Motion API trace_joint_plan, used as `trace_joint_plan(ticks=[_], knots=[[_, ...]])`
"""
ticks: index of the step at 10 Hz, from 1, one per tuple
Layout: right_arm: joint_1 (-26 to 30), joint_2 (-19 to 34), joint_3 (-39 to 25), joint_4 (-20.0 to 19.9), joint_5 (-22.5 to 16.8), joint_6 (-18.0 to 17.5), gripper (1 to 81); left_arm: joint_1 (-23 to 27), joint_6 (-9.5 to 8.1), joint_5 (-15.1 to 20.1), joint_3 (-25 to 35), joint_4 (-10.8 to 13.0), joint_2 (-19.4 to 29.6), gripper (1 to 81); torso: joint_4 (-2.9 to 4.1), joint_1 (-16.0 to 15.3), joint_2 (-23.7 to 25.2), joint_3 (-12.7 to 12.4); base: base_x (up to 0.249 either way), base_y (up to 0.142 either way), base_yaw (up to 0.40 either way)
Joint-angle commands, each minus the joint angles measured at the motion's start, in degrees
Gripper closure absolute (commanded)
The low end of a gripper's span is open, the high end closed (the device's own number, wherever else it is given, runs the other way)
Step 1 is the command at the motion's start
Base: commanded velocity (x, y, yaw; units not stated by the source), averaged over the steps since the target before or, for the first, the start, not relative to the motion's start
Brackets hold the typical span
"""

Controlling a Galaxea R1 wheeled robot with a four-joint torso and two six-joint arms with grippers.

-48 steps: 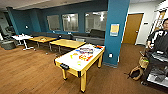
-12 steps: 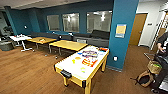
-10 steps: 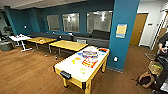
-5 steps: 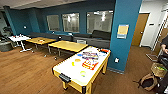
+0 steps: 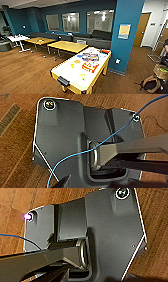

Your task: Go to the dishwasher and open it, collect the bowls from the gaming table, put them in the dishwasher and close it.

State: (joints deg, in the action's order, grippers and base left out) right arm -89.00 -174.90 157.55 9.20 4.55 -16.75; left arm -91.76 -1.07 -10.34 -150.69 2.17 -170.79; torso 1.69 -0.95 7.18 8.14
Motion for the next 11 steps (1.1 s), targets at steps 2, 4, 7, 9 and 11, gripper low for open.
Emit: trace_joint_plan(ticks=[2,4,7,9,11], knots=[[2.7,-0.1,-0.2,-0.1,-2.7,0.1,1.0,1.9,0.46,2.7,0.2,0.6,0.0,1.0,0.00,0.0,0.0,0.0,0.136,0.000,0.000],[2.7,-0.2,-0.2,-0.1,-2.7,0.1,1.0,1.9,0.46,2.7,0.2,0.6,0.0,1.0,0.00,0.0,0.0,0.0,0.136,0.000,0.000],[2.6,-0.2,-0.2,-0.1,-2.7,0.1,1.0,1.9,0.46,2.8,0.2,0.7,0.0,1.0,0.00,0.0,0.0,0.0,0.126,0.000,0.000],[2.7,-0.2,-0.2,-0.1,-2.7,0.1,1.0,1.9,0.46,2.8,0.2,0.6,0.0,1.0,0.00,-0.1,0.0,0.0,0.032,0.000,0.000],[2.6,-0.2,-0.2,-0.1,-2.7,0.1,1.0,1.9,0.28,2.8,0.2,0.3,0.0,1.0,0.00,-0.1,0.0,0.0,0.000,0.000,0.000]])
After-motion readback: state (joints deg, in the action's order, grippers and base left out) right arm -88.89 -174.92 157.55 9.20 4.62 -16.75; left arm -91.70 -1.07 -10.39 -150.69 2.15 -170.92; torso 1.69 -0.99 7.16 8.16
